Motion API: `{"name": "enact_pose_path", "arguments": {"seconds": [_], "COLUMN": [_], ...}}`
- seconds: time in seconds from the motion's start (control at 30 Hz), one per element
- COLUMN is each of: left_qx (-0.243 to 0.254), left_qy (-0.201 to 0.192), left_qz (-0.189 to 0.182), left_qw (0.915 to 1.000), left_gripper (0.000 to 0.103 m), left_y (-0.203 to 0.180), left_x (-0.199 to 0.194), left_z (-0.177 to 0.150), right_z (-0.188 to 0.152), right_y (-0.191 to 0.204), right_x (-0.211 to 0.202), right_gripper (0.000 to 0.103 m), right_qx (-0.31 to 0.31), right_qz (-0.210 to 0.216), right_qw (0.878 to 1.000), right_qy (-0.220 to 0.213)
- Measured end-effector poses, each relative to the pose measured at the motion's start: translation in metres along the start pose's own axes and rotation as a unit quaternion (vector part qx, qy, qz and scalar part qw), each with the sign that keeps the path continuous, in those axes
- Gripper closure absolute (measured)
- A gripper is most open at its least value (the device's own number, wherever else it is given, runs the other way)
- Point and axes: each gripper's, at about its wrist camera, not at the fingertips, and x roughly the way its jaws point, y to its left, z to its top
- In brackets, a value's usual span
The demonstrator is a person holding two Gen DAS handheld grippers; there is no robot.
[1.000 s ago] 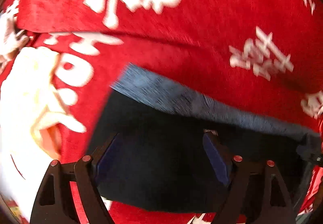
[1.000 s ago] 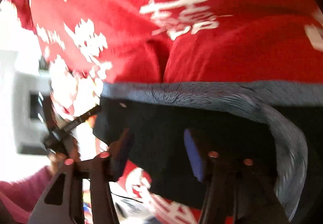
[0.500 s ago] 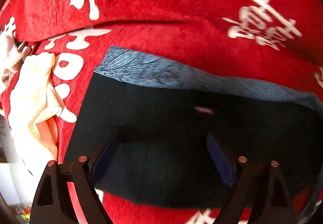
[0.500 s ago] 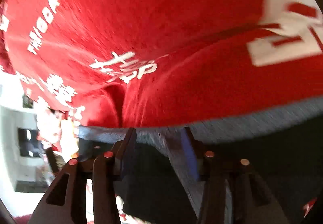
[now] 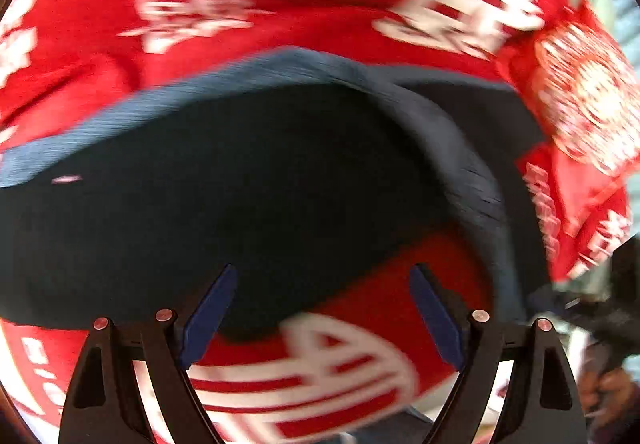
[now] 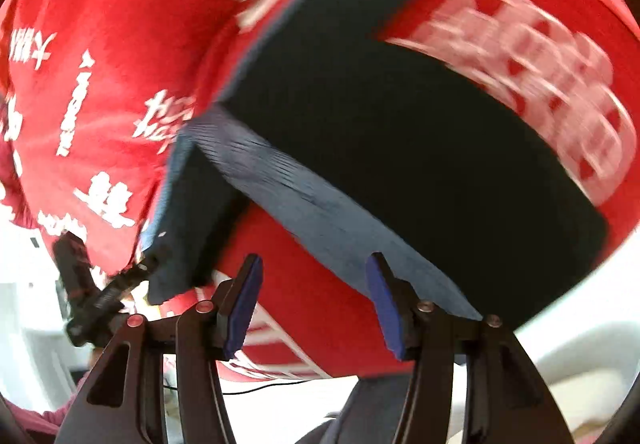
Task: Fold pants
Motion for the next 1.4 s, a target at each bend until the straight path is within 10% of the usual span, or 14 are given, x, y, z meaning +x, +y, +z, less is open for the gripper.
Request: {"name": "enact_pose_path", "arguments": {"seconds": [0.3,0.6,0.63,0.67,0.77,1.1,1.33,1.4], "left_qx": [0.017,0.015,0.012,0.010,0.002,0.003,0.019,0.002], "left_qy": [0.053,0.058,0.057,0.056,0.060,-0.022,-0.081,-0.071], "left_qz": [-0.063,-0.062,-0.062,-0.064,-0.082,-0.084,0.011,0.052], "left_qw": [0.9964,0.9963,0.9964,0.9963,0.9948,0.9962,0.9964,0.9962], "left_gripper": [0.014,0.014,0.014,0.015,0.031,0.032,0.018,0.018], "left_y": [-0.081,-0.111,-0.113,-0.114,-0.123,-0.148,-0.119,-0.098], "left_x": [0.065,0.082,0.083,0.083,0.082,0.034,0.013,0.021], "left_z": [0.004,0.010,0.012,0.013,0.021,0.102,0.143,0.140], "right_z": [-0.042,-0.033,-0.033,-0.031,-0.023,0.118,0.253,0.283], "right_y": [-0.090,-0.135,-0.138,-0.141,-0.135,-0.060,-0.023,-0.013], "right_x": [-0.012,0.009,0.009,0.009,-0.002,-0.074,-0.066,-0.059], "right_gripper": [0.045,0.042,0.047,0.075,0.084,0.085,0.076,0.037], "right_qx": [0.078,0.117,0.125,0.139,0.146,0.039,0.002,-0.022], "right_qz": [-0.015,0.108,0.120,0.139,0.171,0.234,0.101,0.043], "right_qw": [0.997,0.986,0.984,0.979,0.973,0.971,0.995,0.999], "right_qy": [0.008,0.044,0.050,0.061,0.056,-0.008,-0.025,-0.015]}}
